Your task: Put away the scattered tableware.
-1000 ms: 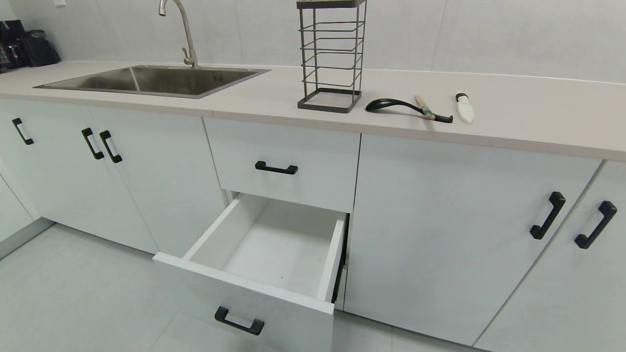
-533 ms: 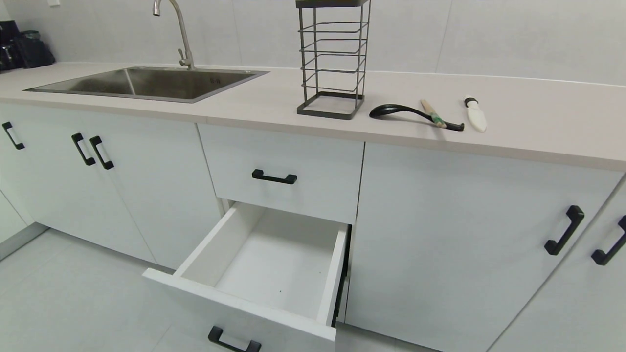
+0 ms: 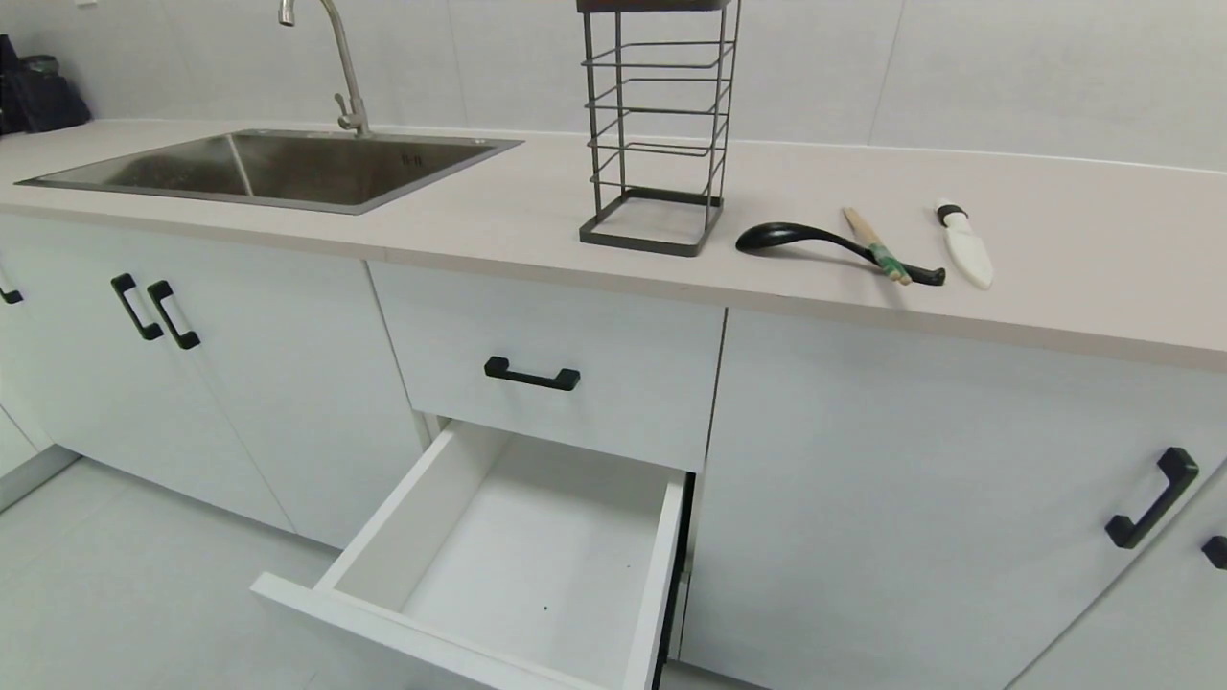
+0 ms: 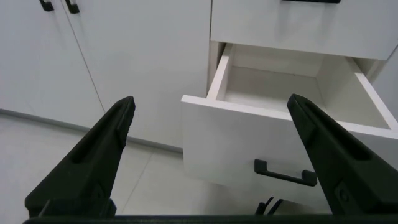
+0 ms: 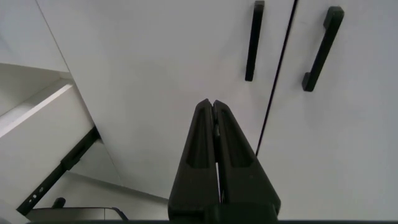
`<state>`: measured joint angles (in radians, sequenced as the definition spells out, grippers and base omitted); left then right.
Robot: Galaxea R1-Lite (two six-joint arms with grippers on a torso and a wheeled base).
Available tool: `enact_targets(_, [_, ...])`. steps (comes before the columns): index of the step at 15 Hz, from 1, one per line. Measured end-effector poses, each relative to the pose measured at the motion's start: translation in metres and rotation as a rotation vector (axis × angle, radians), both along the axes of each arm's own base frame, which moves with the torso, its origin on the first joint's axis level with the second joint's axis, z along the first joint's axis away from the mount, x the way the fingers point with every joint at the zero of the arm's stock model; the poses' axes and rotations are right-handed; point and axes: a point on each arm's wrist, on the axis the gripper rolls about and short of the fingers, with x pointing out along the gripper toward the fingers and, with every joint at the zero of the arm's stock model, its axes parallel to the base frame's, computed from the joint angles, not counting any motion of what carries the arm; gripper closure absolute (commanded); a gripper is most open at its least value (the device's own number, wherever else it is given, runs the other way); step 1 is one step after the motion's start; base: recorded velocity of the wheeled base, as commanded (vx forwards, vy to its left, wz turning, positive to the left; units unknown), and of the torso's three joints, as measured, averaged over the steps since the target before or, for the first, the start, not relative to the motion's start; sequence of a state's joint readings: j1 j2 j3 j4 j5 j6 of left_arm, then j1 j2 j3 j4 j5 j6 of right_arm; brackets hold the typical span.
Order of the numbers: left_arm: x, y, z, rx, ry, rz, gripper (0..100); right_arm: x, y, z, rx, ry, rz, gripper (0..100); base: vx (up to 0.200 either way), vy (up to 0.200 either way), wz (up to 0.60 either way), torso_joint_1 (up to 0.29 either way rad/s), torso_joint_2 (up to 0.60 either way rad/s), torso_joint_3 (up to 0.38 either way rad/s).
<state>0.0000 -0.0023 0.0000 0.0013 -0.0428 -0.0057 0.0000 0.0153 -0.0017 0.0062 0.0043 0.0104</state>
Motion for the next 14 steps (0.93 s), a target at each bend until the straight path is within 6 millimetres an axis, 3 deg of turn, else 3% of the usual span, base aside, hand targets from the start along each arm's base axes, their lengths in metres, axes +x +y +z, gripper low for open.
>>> enact_targets(2, [0.0000, 0.0000, -0.0001, 0.000, 0.001, 0.001, 0, 0.0000, 0.0000, -0.0001, 0.000, 0.001, 0.000, 100, 0.000, 0.000, 0.00, 0.259, -0.19, -0.198])
enact_targets(14, [0.0001, 0.0002, 0.0000, -0.004, 0.002, 0.008, 0, 0.0000, -0.0001, 0.0000, -0.001, 0.000, -0.003, 100, 0.000, 0.000, 0.00, 0.207, -0.53, -0.210])
